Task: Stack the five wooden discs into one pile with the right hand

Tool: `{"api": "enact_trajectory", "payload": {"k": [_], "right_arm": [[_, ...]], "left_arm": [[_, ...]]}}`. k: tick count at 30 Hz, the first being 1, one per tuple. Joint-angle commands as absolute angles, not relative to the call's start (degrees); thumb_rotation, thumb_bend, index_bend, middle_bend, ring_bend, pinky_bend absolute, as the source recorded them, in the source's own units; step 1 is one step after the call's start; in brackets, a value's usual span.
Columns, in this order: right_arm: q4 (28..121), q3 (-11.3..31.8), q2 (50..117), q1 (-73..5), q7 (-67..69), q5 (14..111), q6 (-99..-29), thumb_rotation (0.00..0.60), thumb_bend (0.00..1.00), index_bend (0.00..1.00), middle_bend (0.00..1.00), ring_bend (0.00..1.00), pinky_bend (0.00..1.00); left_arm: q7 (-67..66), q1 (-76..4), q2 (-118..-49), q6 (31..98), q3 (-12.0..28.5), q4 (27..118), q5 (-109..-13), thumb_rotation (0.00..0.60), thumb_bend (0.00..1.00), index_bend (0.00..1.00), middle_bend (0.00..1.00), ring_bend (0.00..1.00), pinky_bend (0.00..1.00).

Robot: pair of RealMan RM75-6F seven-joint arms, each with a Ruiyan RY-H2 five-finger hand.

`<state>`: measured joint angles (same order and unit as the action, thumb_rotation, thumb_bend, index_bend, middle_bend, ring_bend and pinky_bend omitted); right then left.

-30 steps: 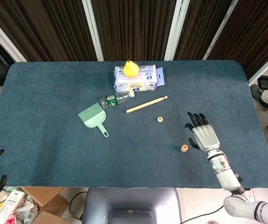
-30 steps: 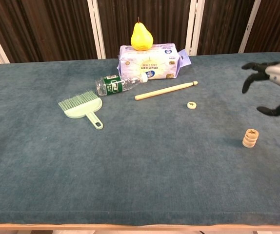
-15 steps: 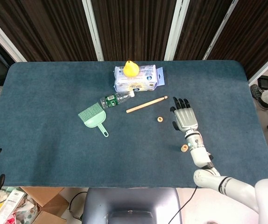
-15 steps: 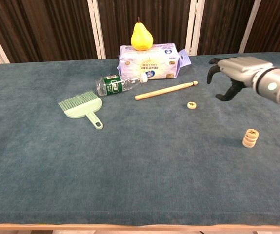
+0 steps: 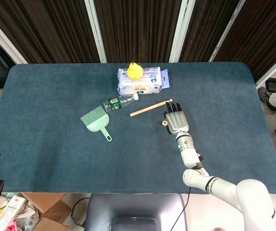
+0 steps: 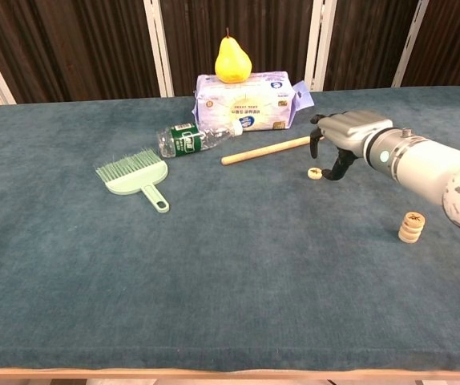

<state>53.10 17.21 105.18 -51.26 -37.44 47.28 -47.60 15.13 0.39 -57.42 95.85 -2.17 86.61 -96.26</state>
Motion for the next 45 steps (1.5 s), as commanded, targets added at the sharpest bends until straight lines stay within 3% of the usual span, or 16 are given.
{"api": "enact_trajectory", "payload": {"k": [1,26,45], "right_arm": [[51.7,16.9,106.1,-51.8,-37.9,46.8,-47.2,0.600,0.49,0.51,0.03,0.00,0.00],[44.2,18.0,110.6,-54.2,-37.6,45.1,-44.6,0.600,0.49,0.53,0.03,0.00,0.00],[45.8,17.9,110.0,-53.5,-37.4,46.0,-45.7,0.600,0.50,0.64,0.05,0.00,0.00]], "left_arm": [[15.3,0.4,-57.4,95.8,-2.1,86.6,-96.1,0.600,0.50,0.00,0.01,0.00,0.00],[15.7,0.4,-57.0,95.7,-2.0,86.8,-95.8,0.600,0.50,0.00,0.01,0.00,0.00],[16.0,1.0,-56.9,96.6,-2.3,86.7,-96.4,0.600,0.50,0.00,0.01,0.00,0.00]]}}
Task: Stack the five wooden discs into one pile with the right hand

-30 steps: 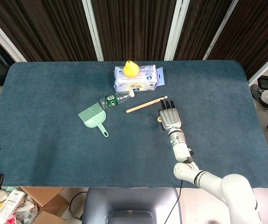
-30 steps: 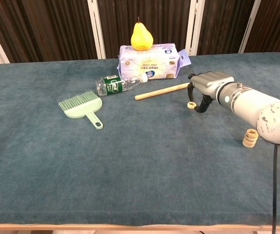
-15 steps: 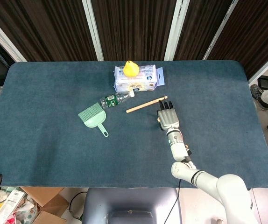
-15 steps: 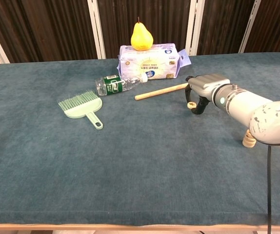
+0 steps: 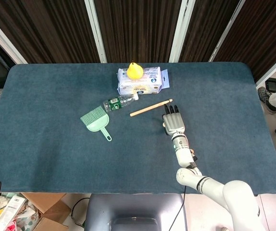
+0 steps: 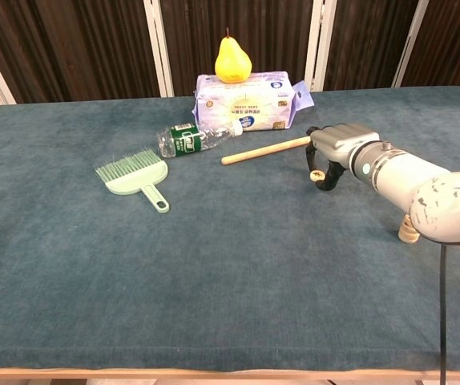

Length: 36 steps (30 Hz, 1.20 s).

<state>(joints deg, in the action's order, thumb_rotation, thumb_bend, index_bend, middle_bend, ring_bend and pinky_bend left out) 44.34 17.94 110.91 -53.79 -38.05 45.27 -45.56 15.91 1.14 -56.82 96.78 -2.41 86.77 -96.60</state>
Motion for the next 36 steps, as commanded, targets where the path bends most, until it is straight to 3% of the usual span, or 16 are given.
{"api": "enact_trajectory", "payload": {"k": [1,8,13,18,26,36], "right_arm": [[46.7,17.8,109.5,-53.2,-37.1,46.3,-45.9,0.600,0.50,0.64,0.05,0.00,0.00],[62.5,14.0,100.4,-48.2,-33.4,54.1,-51.3,0.600,0.50,0.64,0.05,0.00,0.00],[78.1,8.7,90.2,-42.9,-31.3,61.1,-55.5,0.600,0.50,0.64,0.06,0.00,0.00],[87.6,3.4,82.1,-37.9,-28.7,68.8,-60.5,0.600,0.50,0.64,0.06,0.00,0.00],[90.3,-1.2,75.9,-33.0,-21.9,75.4,-63.1,0.600,0.50,0.64,0.06,0.00,0.00],[87.1,-1.7,75.5,-32.0,-19.9,76.2,-61.9,0.600,0.50,0.64,0.06,0.00,0.00]], "left_arm": [[16.0,1.0,-56.9,96.6,-2.2,86.6,-96.4,0.600,0.50,0.00,0.01,0.00,0.00],[15.9,0.8,-57.1,96.4,-2.0,86.6,-96.2,0.600,0.50,0.00,0.01,0.00,0.00],[15.7,0.4,-57.4,95.8,-1.8,86.4,-96.0,0.600,0.50,0.00,0.01,0.00,0.00],[15.5,0.1,-57.6,95.3,-1.6,86.4,-95.7,0.600,0.50,0.00,0.01,0.00,0.00],[14.8,0.3,-57.6,95.5,-2.2,86.8,-96.5,0.600,0.50,0.00,0.01,0.00,0.00],[14.5,0.1,-57.5,95.1,-2.1,87.0,-96.4,0.600,0.50,0.00,0.01,0.00,0.00]]}}
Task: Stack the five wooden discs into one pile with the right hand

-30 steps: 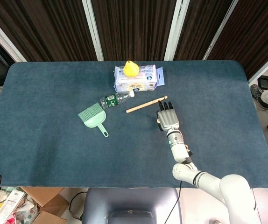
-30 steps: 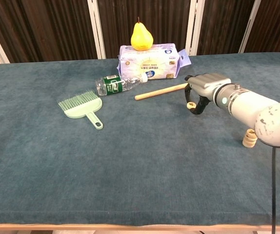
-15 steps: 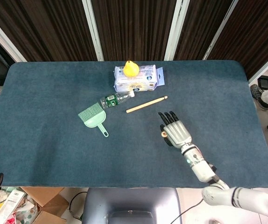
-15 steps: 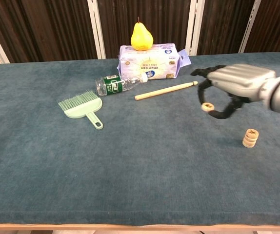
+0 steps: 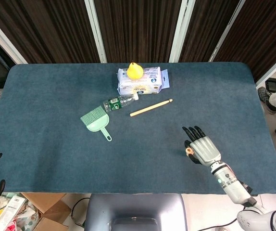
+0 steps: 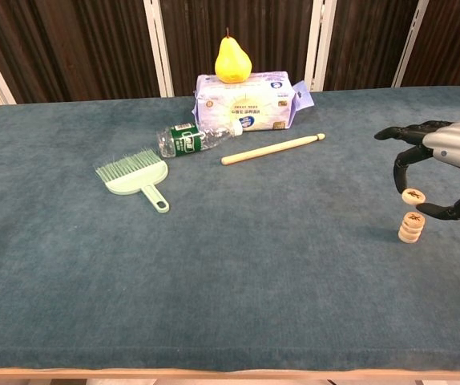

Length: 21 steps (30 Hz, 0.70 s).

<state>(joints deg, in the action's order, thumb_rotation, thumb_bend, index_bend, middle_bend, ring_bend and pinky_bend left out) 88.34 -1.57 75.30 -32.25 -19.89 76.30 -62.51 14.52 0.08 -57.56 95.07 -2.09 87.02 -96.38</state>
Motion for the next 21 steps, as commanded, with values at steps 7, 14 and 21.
{"api": "enact_trajectory", "payload": {"k": [7,14,21], "right_arm": [[83.4,-1.3,77.5,-31.1,-20.4,75.5,-60.9,0.600,0.50,0.64,0.06,0.00,0.00],[82.4,-0.9,78.3,-30.9,-20.4,75.8,-60.1,0.600,0.50,0.64,0.06,0.00,0.00],[81.9,-0.4,78.9,-30.9,-21.1,75.6,-59.0,0.600,0.50,0.61,0.06,0.00,0.00]], "left_arm": [[15.1,0.3,-57.4,95.4,-2.2,86.9,-96.4,0.600,0.50,0.00,0.01,0.00,0.00],[14.9,0.3,-57.4,95.4,-2.3,86.9,-96.6,0.600,0.50,0.00,0.01,0.00,0.00],[15.1,0.0,-57.5,95.0,-2.0,86.9,-96.2,0.600,0.50,0.00,0.01,0.00,0.00]]}}
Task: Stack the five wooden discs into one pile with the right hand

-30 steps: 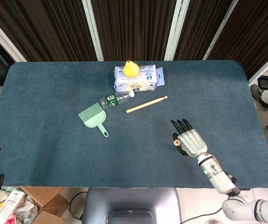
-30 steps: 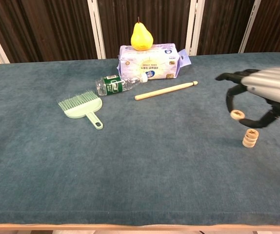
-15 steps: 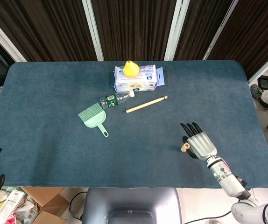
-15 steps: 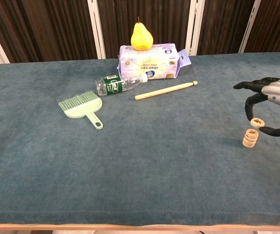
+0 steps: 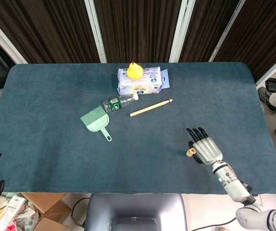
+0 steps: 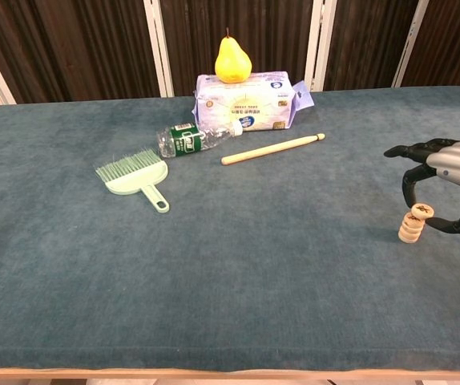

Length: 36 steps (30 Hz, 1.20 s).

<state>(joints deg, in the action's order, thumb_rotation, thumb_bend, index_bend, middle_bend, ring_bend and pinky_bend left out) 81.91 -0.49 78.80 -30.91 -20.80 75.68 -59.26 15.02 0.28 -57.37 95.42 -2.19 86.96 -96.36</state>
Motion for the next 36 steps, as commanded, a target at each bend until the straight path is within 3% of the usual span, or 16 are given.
{"api": "enact_trajectory", "payload": {"k": [1,9,18,22,28,36], "right_arm": [[82.0,-0.4,78.9,-30.9,-21.1,75.6,-59.0,0.600,0.50,0.60,0.06,0.00,0.00],[83.3,0.0,78.5,-30.6,-23.1,74.3,-58.0,0.600,0.50,0.49,0.06,0.00,0.00],[84.9,0.3,77.5,-29.5,-23.4,75.0,-60.0,0.600,0.50,0.43,0.05,0.00,0.00],[87.9,0.0,75.3,-27.4,-21.2,77.5,-64.0,0.600,0.50,0.39,0.03,0.00,0.00],[93.3,-2.9,70.7,-20.6,-17.5,83.9,-75.0,0.600,0.50,0.23,0.00,0.00,0.00],[92.3,-6.1,69.7,-15.6,-19.4,88.6,-79.8,0.600,0.50,0.25,0.00,0.00,0.00]], "left_arm": [[15.1,-0.1,-57.5,94.9,-1.9,86.8,-96.1,0.600,0.50,0.00,0.01,0.00,0.00],[15.1,-0.2,-57.7,95.0,-1.9,86.6,-96.1,0.600,0.50,0.00,0.01,0.00,0.00],[15.2,-0.4,-57.8,94.8,-1.7,86.4,-95.9,0.600,0.50,0.00,0.01,0.00,0.00],[15.2,-0.4,-57.8,94.8,-1.7,86.3,-96.0,0.600,0.50,0.00,0.01,0.00,0.00],[14.8,-0.1,-57.8,95.2,-1.9,86.4,-96.2,0.600,0.50,0.00,0.01,0.00,0.00],[13.3,-0.7,-58.4,94.1,-1.8,86.8,-96.0,0.600,0.50,0.00,0.01,0.00,0.00]]}}
